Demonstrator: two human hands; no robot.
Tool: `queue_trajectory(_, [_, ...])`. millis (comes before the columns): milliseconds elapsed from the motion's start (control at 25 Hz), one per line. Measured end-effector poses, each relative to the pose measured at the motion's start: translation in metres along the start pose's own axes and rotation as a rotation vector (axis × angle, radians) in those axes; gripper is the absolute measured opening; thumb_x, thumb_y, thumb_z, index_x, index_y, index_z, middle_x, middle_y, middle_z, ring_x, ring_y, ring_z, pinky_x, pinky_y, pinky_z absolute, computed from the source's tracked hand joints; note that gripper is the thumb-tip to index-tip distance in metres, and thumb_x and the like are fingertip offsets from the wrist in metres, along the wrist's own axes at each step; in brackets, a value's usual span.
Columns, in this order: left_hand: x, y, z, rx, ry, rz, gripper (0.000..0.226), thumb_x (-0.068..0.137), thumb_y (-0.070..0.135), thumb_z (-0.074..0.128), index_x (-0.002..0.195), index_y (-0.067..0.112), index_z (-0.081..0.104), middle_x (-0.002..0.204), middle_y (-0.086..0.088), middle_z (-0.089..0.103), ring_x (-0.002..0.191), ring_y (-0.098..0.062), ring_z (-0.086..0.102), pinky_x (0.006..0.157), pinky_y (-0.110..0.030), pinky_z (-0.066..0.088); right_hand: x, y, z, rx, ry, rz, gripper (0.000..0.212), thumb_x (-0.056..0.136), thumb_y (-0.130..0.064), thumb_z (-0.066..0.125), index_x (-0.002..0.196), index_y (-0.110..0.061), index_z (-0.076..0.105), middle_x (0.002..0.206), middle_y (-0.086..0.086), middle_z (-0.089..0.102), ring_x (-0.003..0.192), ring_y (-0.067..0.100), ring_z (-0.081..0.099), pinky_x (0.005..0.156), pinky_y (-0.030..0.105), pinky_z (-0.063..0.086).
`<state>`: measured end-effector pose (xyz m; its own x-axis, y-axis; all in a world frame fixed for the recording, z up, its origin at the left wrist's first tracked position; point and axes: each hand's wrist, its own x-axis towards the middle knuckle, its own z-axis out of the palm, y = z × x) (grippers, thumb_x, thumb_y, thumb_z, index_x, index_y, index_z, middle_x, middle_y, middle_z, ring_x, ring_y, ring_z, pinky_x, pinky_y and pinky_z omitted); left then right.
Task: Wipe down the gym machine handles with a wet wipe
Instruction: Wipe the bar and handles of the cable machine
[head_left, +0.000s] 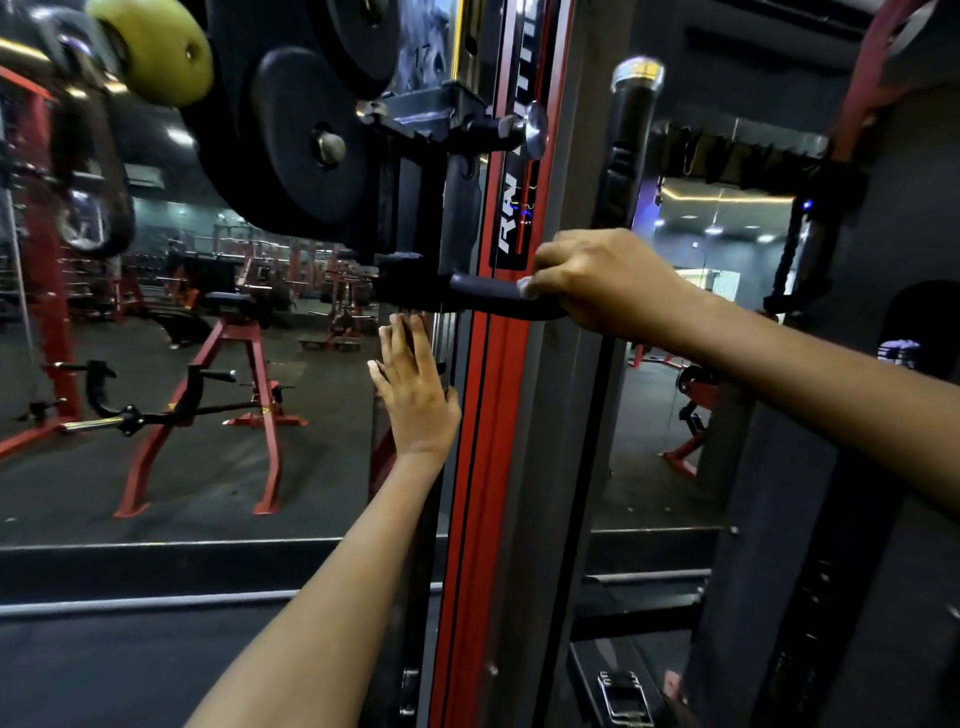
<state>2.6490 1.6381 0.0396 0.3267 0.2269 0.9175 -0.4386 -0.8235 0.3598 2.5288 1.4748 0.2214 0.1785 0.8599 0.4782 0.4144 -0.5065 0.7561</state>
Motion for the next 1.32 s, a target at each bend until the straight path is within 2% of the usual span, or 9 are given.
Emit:
queue_trajectory(160, [0.000,-0.003,0.002,0.031,0.028,0.023,0.106,0.063,-0.001,0.076,0.147,0.006,0.011,0.151,-0.024,0.021,0.140,-0.036,0.014,0.105,-0.062,0.026,0.062,0.003,0.013,0.213,-0.087,0.265,0.020,0.083,-0.024,0.060,0.079,-0.010,0.074,0.076,0.007,0.068,0.070,0.021,0.063,0.062,0.030,0.050])
queue_trajectory(240, [0.000,-0.003,0.002,0.029,0.026,0.032,0.107,0.063,0.000,0.076,0.147,0.006,0.011,0.152,-0.024,0.021,0.141,-0.037,0.015,0.106,-0.062,0.027,0.074,0.001,0.020,0.333,-0.214,0.246,0.009,0.082,-0.016,0.067,0.084,-0.012,0.076,0.083,0.002,0.071,0.077,0.015,0.066,0.067,0.025,0.050])
queue_trajectory(440, [-0.001,-0.004,0.002,0.019,0.043,0.046,0.105,0.061,0.000,0.075,0.146,0.005,0.013,0.150,-0.025,0.024,0.140,-0.038,0.017,0.105,-0.062,0.028,0.061,0.018,-0.014,0.358,-0.555,0.137,0.018,0.080,-0.002,0.064,0.087,-0.014,0.075,0.087,0.001,0.071,0.076,0.006,0.060,0.065,0.004,0.039])
queue_trajectory(560, [-0.002,-0.005,0.003,0.000,0.040,0.050,0.105,0.062,0.000,0.075,0.146,0.005,0.012,0.151,-0.025,0.023,0.140,-0.038,0.016,0.106,-0.061,0.025,0.072,0.036,-0.041,0.272,-0.844,0.234,0.017,0.078,-0.007,0.068,0.079,-0.022,0.075,0.077,-0.012,0.069,0.070,0.000,0.060,0.063,0.008,0.044])
queue_trajectory(800, [-0.002,-0.005,0.002,-0.009,0.037,0.056,0.106,0.063,0.001,0.076,0.147,0.007,0.012,0.151,-0.025,0.023,0.140,-0.040,0.020,0.106,-0.063,0.026,0.084,0.008,0.016,0.384,-0.366,0.221,0.013,0.083,-0.009,0.067,0.093,-0.005,0.073,0.084,0.003,0.071,0.080,0.012,0.067,0.070,0.016,0.050])
queue_trajectory(960, [-0.002,-0.005,0.001,-0.005,0.034,0.059,0.105,0.063,0.002,0.076,0.147,0.006,0.012,0.151,-0.025,0.023,0.140,-0.040,0.019,0.107,-0.062,0.026,0.078,0.013,0.002,0.312,-0.543,0.135,0.013,0.082,-0.013,0.069,0.093,-0.009,0.074,0.088,0.005,0.070,0.076,0.006,0.056,0.062,0.007,0.037])
queue_trajectory(1080, [-0.003,-0.004,0.001,-0.008,0.028,0.052,0.104,0.064,0.003,0.075,0.146,0.006,0.011,0.151,-0.024,0.021,0.140,-0.039,0.018,0.107,-0.061,0.025,0.086,0.026,-0.016,0.220,-0.699,0.196,0.018,0.078,-0.003,0.067,0.091,-0.013,0.075,0.077,-0.002,0.067,0.074,0.012,0.061,0.065,0.017,0.047])
queue_trajectory(1240, [-0.003,-0.005,0.001,-0.018,0.030,0.052,0.104,0.065,0.002,0.074,0.147,0.007,0.011,0.152,-0.024,0.020,0.141,-0.038,0.015,0.108,-0.061,0.023,0.088,0.007,0.016,0.235,-0.405,0.279,0.014,0.084,-0.012,0.064,0.086,-0.002,0.072,0.079,0.011,0.069,0.074,0.025,0.066,0.071,0.036,0.054])
queue_trajectory(1320, [-0.004,-0.005,0.001,-0.022,0.034,0.053,0.103,0.065,0.002,0.074,0.147,0.007,0.011,0.152,-0.024,0.021,0.140,-0.038,0.016,0.108,-0.061,0.023,0.077,-0.001,0.028,0.285,-0.346,0.249,0.019,0.086,-0.016,0.063,0.078,0.000,0.071,0.076,0.015,0.068,0.073,0.026,0.065,0.066,0.032,0.053])
